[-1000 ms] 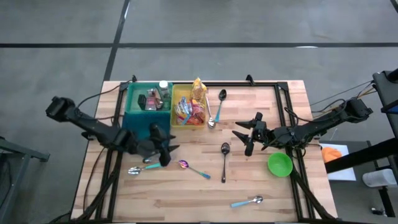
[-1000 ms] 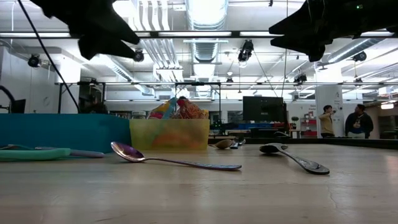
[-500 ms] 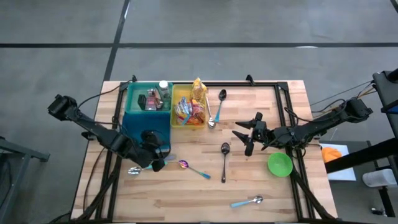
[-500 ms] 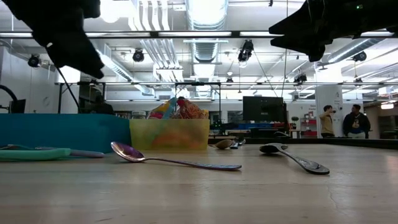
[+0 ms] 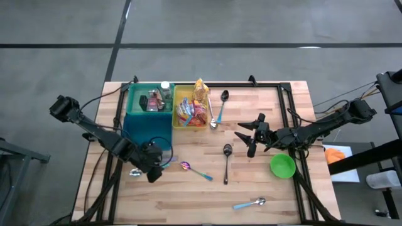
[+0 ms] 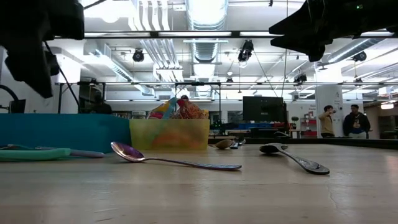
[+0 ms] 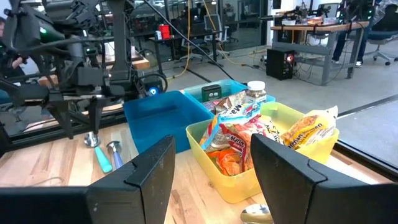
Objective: Pick & Place Food Item
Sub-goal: Put the purple spoon into the blue bin
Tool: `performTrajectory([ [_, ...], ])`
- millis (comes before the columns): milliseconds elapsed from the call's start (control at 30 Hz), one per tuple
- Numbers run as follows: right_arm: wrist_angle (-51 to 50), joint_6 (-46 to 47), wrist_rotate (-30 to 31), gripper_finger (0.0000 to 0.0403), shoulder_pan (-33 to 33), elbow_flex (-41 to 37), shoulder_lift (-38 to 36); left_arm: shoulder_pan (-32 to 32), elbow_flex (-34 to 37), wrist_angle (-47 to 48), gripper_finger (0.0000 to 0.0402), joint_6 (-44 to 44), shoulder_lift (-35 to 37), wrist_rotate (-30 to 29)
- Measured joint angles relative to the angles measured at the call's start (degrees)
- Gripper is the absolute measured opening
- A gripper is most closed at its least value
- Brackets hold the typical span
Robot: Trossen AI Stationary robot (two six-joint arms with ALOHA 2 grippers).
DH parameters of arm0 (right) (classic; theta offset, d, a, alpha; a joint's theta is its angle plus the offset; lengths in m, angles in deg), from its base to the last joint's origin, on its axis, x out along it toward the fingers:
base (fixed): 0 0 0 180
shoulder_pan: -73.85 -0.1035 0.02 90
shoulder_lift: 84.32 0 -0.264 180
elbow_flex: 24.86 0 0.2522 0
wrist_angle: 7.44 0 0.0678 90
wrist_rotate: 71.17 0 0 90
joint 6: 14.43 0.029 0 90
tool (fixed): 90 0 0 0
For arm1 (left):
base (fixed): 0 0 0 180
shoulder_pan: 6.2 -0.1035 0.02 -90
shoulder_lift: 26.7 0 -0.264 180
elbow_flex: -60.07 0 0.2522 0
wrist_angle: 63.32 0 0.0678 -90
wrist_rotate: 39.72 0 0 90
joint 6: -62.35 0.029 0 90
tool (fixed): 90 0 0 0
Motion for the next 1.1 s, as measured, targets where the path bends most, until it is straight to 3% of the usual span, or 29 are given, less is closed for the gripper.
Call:
performTrajectory([
  [367, 0.00, -0.01, 0.00, 0.0206, 0.01, 0.00, 0.00, 0.05, 0.05, 12.90, 0.0223, -0.25, -0.15, 5.78],
  [833, 0.00, -0.02, 0.00, 0.0206, 0.02, 0.00, 0.00, -0.01, -0.17, 12.92, 0.0223, 15.00, -11.36, 5.00],
  [1100, 0.00, -0.02, 0.00, 0.0206, 0.00, 0.00, 0.00, -0.12, -0.30, 12.91, 0.0223, 18.24, -11.53, 2.59],
])
